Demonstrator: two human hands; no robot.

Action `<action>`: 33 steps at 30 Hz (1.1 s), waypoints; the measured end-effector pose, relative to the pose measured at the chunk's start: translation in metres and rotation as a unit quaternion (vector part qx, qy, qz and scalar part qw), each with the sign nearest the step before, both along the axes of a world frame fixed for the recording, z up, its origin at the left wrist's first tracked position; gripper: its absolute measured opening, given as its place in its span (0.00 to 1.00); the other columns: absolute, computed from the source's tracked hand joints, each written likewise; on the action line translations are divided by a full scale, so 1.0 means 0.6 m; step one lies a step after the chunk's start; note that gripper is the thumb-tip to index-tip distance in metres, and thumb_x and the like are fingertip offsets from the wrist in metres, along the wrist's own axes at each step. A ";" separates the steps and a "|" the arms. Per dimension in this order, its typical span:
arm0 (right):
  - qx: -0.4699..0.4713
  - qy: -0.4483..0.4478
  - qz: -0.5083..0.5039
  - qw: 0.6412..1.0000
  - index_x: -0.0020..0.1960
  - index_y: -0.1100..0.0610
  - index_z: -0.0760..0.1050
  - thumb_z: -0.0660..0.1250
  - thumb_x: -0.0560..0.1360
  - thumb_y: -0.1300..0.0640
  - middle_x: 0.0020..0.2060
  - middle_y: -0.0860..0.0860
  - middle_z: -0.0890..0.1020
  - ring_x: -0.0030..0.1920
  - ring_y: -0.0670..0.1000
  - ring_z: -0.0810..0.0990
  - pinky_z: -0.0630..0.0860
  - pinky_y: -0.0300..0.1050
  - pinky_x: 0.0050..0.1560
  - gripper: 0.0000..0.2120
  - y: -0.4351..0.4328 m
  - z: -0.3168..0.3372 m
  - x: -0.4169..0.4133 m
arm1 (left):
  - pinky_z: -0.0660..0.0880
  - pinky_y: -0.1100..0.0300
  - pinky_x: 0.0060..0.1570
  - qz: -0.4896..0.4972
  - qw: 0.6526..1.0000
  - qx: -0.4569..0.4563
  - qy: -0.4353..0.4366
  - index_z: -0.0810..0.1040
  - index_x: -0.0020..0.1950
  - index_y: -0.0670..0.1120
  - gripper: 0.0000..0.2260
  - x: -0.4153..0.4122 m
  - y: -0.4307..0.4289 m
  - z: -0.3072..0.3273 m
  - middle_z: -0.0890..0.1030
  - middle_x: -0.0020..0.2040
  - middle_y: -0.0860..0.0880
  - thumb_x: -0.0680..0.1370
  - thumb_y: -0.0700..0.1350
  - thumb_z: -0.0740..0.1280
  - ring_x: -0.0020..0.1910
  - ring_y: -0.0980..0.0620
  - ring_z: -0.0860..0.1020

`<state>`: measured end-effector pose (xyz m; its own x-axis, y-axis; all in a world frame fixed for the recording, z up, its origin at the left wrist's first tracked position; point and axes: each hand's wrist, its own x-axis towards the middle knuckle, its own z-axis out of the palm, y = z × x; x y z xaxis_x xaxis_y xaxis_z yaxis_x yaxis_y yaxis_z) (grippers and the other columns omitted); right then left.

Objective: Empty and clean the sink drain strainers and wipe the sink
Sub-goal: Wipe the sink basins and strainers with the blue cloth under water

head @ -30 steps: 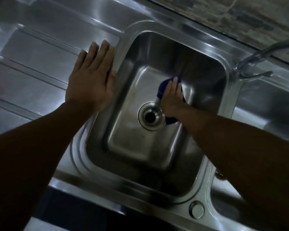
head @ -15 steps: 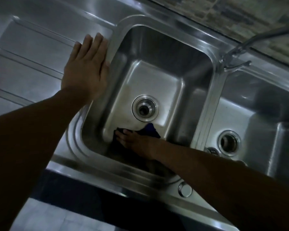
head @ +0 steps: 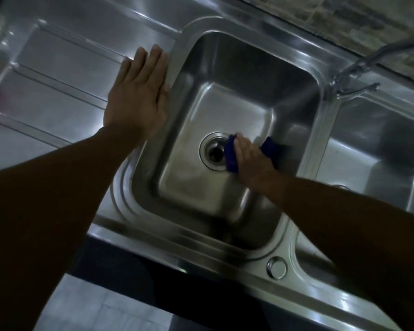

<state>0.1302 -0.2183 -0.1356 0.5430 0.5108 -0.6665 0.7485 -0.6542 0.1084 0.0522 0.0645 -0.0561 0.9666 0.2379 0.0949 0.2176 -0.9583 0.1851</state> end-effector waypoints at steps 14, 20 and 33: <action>0.214 0.093 0.022 0.972 0.81 0.62 0.38 0.59 0.78 0.65 0.81 0.58 0.40 0.81 0.60 0.41 0.44 0.53 0.81 0.40 0.166 -0.042 -0.032 | 0.48 0.46 0.80 0.006 1.000 -0.001 0.016 0.52 0.82 0.44 0.26 0.003 -0.006 0.012 0.54 0.82 0.44 0.86 0.53 0.45 0.81 0.44 0.50; 0.288 0.079 0.214 0.930 0.81 0.61 0.50 0.51 0.82 0.62 0.81 0.57 0.52 0.80 0.59 0.56 0.54 0.54 0.79 0.28 0.084 -0.063 -0.123 | 0.47 0.47 0.79 0.011 1.000 -0.005 0.026 0.53 0.81 0.42 0.25 0.003 -0.015 0.027 0.54 0.82 0.44 0.86 0.48 0.48 0.81 0.43 0.50; 0.129 -0.012 -0.005 0.992 0.81 0.64 0.40 0.69 0.77 0.57 0.81 0.60 0.44 0.78 0.70 0.49 0.56 0.65 0.77 0.46 0.151 -0.053 0.078 | 0.47 0.47 0.80 0.000 1.000 -0.013 0.027 0.51 0.82 0.45 0.24 0.001 -0.006 0.013 0.51 0.82 0.45 0.86 0.51 0.46 0.82 0.47 0.47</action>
<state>0.1772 -0.1276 -0.1673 0.5635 0.6573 -0.5005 0.7410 -0.6700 -0.0456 0.0530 0.0611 -0.0481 0.9703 0.2390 0.0364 0.2274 -0.9534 0.1982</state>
